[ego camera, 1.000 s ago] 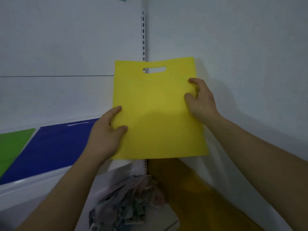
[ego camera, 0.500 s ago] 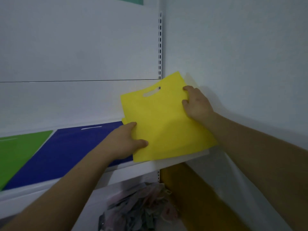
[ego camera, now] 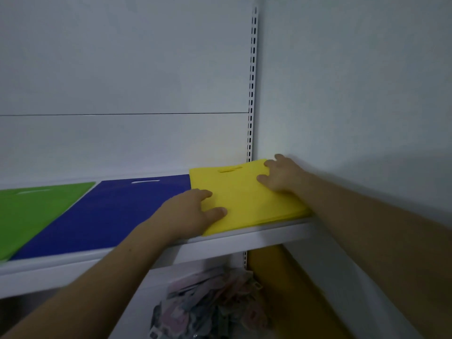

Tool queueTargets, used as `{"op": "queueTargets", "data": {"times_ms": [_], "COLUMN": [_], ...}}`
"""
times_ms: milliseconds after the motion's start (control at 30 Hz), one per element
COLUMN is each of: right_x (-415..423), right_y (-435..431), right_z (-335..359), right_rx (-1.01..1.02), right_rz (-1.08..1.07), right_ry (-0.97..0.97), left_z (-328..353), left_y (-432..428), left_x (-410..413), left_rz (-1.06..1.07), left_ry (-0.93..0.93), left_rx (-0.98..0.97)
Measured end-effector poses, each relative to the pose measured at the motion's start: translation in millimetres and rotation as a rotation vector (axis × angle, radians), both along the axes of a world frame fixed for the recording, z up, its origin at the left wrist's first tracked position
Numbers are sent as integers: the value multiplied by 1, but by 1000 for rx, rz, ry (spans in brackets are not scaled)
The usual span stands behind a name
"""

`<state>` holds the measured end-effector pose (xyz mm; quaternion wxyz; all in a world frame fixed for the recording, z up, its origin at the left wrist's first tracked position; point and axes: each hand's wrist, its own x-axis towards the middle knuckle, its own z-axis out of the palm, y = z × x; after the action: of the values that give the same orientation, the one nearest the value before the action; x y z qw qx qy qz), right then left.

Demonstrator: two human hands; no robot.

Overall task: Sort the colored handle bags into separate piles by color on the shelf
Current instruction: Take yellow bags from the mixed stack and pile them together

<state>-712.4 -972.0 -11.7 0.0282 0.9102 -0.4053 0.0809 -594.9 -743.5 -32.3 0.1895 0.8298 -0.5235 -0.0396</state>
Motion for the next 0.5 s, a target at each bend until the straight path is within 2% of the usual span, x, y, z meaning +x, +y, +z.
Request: {"op": "queueTargets", "data": {"times_ms": [167,500], "right_x": [1,-4], "right_y": [6,2], "right_z": [-6,-12], "right_rx": [226,212], "right_rz": [38,51], "right_ry": [94,75], "left_z": [4,6], "left_y": [6,5], "left_x": [-16,-20], "left_rz": [-110,-84], "left_ry": [-12,18], "left_rx": [134,170]}}
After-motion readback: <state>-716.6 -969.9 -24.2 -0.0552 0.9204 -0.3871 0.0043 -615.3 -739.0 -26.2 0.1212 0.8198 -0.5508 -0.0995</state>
